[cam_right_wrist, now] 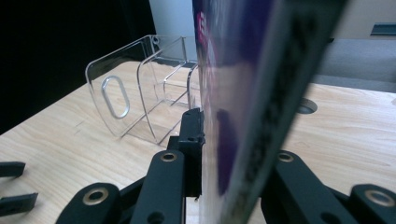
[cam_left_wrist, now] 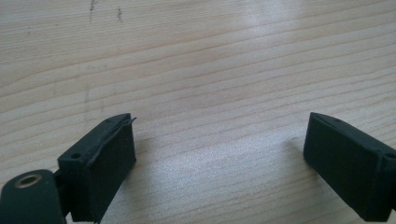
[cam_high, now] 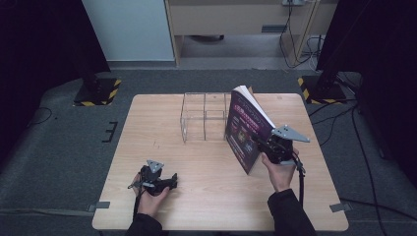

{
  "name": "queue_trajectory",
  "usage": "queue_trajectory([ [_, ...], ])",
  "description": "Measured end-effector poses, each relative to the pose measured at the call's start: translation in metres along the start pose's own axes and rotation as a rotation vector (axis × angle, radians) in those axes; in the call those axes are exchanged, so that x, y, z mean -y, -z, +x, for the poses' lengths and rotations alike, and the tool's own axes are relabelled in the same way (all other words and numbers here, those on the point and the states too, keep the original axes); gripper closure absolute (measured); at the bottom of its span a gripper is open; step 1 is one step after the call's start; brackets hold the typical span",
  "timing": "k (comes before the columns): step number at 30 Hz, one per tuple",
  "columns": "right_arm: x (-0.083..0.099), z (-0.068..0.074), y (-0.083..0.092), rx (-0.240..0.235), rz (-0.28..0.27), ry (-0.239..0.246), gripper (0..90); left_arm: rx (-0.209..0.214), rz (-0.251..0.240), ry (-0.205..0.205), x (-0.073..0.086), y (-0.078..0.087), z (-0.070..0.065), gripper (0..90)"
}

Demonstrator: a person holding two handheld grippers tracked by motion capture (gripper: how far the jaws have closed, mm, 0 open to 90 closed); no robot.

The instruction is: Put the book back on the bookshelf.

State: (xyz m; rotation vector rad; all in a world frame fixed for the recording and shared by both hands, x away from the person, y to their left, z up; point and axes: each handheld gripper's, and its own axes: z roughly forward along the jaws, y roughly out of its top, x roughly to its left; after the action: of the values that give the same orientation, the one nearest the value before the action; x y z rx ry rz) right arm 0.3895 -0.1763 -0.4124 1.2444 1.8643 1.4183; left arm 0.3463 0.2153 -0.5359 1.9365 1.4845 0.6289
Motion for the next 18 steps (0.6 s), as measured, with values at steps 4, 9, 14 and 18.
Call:
queue_trajectory([
  [4, -0.003, -0.001, -0.002, 0.006, 0.006, -0.012, 81.1, 0.001, -0.001, 0.001, 0.000, 0.000, 0.000, 8.1],
  [9, -0.003, 0.002, -0.002, 0.018, 0.001, -0.025, 82.3, 0.001, -0.001, 0.001, 0.000, 0.000, 0.000, 8.1],
  [14, -0.003, 0.008, -0.002, 0.029, -0.028, -0.022, 82.7, 0.001, -0.001, 0.001, 0.000, 0.000, 0.000, 8.0],
  [18, -0.007, 0.012, -0.005, 0.031, -0.036, -0.003, 82.8, 0.002, 0.000, 0.001, 0.000, 0.000, 0.000, 8.0],
])
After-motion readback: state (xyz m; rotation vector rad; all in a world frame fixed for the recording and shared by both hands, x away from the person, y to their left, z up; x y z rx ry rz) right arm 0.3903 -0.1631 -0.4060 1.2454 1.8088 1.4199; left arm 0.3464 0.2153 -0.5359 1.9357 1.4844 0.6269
